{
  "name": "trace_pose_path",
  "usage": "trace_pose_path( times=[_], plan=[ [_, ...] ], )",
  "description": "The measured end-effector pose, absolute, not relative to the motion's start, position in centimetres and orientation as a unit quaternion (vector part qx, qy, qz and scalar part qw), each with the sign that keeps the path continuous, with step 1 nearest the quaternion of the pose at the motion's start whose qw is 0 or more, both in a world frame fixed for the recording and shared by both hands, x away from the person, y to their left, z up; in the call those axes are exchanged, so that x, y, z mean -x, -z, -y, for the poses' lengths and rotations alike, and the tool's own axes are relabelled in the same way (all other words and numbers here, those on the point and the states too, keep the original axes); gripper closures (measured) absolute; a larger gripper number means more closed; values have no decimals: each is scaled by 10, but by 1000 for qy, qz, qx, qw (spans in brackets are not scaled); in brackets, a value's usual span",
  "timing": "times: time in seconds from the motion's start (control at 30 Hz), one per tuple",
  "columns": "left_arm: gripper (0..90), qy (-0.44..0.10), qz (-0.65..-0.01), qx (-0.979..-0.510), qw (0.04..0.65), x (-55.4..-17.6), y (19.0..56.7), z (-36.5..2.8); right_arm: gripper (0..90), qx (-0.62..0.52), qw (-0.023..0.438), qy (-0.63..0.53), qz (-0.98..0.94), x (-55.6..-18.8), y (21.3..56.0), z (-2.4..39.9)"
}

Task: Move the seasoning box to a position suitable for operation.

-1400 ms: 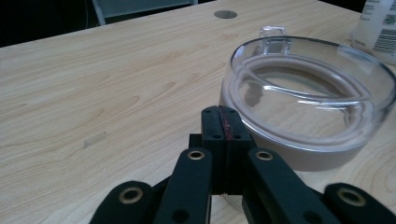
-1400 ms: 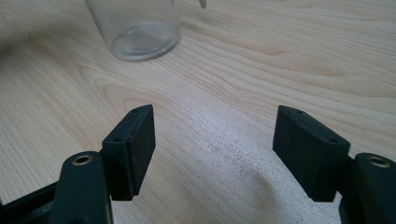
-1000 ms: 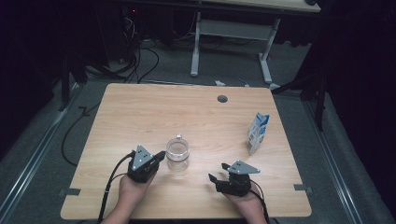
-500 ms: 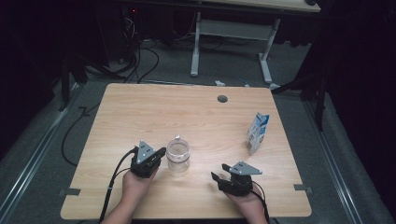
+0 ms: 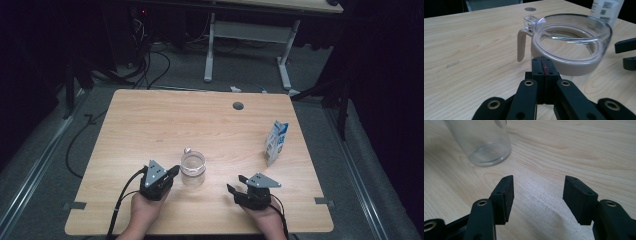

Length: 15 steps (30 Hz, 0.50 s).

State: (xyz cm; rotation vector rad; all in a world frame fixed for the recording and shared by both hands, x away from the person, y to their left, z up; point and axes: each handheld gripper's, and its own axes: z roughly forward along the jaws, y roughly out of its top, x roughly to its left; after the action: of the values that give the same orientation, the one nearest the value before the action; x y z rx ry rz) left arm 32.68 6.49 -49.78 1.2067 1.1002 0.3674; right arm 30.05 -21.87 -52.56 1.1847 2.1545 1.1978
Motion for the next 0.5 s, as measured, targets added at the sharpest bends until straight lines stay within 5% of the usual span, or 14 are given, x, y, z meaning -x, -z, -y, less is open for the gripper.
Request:
trace_pose_path(
  times=[0.5],
  plan=[
    [877,-144,-475,-546,675,-312,498,-49,450,-411,211,-424,-780,-300,526,218]
  ],
)
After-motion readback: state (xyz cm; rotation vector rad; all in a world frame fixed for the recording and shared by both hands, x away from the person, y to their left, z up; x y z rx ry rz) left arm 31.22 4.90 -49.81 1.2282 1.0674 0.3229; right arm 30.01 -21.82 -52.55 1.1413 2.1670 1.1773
